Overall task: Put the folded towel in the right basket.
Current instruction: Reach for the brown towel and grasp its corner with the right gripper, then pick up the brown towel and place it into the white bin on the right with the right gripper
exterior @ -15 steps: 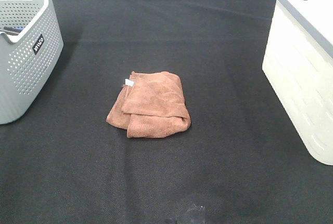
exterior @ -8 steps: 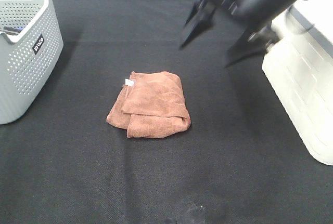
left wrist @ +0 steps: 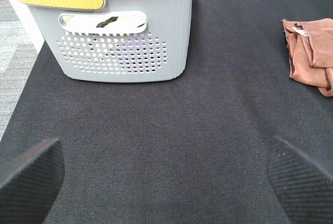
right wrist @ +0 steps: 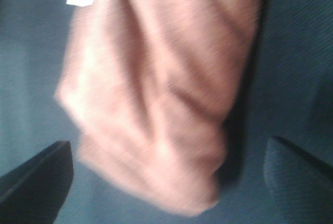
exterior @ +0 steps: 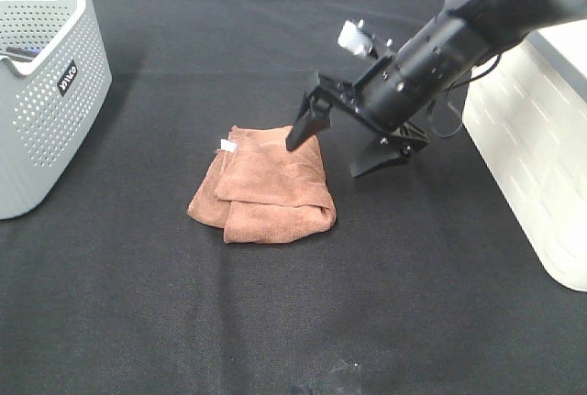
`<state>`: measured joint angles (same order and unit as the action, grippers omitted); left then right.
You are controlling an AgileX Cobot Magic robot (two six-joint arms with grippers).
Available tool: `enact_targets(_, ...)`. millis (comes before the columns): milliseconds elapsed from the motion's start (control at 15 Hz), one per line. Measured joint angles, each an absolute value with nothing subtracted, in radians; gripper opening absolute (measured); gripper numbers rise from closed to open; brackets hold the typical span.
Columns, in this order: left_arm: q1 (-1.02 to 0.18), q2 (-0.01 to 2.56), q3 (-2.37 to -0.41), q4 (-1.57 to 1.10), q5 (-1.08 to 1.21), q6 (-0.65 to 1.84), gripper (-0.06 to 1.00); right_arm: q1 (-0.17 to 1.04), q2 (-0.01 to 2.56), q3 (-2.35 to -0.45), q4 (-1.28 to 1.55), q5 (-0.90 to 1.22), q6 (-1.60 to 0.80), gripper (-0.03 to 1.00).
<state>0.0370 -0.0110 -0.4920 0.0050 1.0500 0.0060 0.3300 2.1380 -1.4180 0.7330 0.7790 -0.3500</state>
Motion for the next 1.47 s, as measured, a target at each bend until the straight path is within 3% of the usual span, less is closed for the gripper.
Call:
enact_targets(667, 0.037, -0.011, -0.492, 0.005, 1.050, 0.006, 0.99, 0.332, 2.258, -1.443, 0.840, 0.733, -0.356, 0.94)
enact_targets(933, 0.037, -0.011, -0.492, 0.005, 1.050, 0.006, 0.99, 0.459, 2.309, -1.465, 0.993, 0.614, -0.398, 0.87)
enact_targets(1067, 0.037, -0.011, -0.492, 0.005, 1.050, 0.006, 0.99, 0.518, 2.322, -1.485, 0.997, 0.562, -0.411, 0.76)
enact_targets(1200, 0.037, -0.011, -0.492, 0.005, 1.050, 0.006, 0.99, 0.542, 2.349, -1.511, 0.985, 0.556, -0.411, 0.31)
enact_targets(1267, 0.037, -0.011, -0.492, 0.005, 1.050, 0.006, 0.99, 0.542, 2.355, -1.526, 0.975, 0.574, -0.411, 0.19)
enact_targets(1467, 0.037, -0.011, -0.492, 0.005, 1.050, 0.006, 0.99, 0.543, 2.299, -1.582, 0.844, 0.687, -0.372, 0.19)
